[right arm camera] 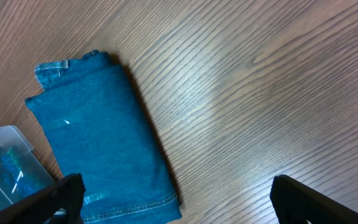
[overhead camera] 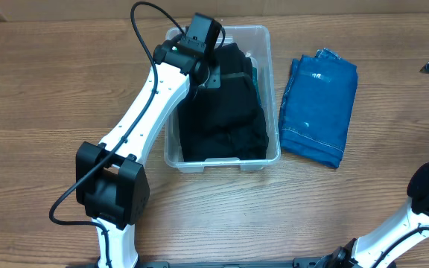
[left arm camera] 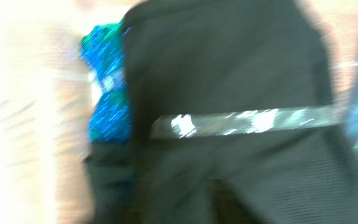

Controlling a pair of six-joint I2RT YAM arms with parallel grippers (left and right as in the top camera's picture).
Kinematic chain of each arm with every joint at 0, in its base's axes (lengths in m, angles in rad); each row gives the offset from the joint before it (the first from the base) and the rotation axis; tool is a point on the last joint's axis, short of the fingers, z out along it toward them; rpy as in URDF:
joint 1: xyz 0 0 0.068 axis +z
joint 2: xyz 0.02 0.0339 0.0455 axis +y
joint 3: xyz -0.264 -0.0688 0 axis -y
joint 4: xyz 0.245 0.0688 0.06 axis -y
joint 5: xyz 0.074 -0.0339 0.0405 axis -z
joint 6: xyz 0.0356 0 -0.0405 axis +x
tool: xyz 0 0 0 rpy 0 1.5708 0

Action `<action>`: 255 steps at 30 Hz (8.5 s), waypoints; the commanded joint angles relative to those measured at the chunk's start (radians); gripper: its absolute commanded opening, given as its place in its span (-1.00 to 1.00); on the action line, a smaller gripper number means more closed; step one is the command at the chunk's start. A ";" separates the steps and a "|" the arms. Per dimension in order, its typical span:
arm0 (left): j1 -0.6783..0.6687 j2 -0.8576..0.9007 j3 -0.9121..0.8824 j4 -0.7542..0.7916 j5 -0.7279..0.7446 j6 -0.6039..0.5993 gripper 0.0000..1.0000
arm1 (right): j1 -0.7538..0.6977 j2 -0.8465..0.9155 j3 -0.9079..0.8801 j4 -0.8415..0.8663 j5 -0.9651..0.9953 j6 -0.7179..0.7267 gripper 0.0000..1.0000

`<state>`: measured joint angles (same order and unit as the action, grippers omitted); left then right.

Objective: Pack container
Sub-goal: 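Lower the black garment into the bin and press it down with left gripper, then open the left gripper and withdraw it to the upper left, then move the right gripper over the folded blue jeans, then grasp the blue jeans with the right gripper and lift them toward the bin, then lower the jeans into the bin on top of the black garments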

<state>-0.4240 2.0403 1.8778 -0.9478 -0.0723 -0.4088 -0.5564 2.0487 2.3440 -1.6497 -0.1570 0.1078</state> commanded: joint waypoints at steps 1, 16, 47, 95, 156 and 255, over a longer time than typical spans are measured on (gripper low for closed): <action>-0.003 -0.011 0.045 0.110 0.189 0.001 -0.92 | -0.001 -0.010 0.013 0.002 -0.001 -0.003 1.00; -0.146 0.304 0.035 0.244 0.196 -0.071 -0.92 | -0.001 -0.010 0.013 0.002 -0.001 -0.003 1.00; -0.033 0.414 0.138 0.061 0.124 -0.054 -0.74 | -0.001 -0.010 0.013 0.002 -0.001 -0.003 1.00; 0.176 0.000 0.350 -0.291 0.101 0.013 1.00 | -0.002 -0.010 0.013 0.015 0.003 -0.003 1.00; 0.463 0.000 0.347 -0.440 0.080 0.013 1.00 | 0.171 0.040 -0.774 0.659 -0.304 -0.464 1.00; 0.463 0.000 0.347 -0.439 0.080 0.013 1.00 | 0.674 -0.329 -0.275 0.389 -0.732 -0.098 -0.92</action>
<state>0.0353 2.0472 2.2177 -1.3880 0.0174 -0.4099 0.0696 1.7367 2.0724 -1.3430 -0.8051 -0.0772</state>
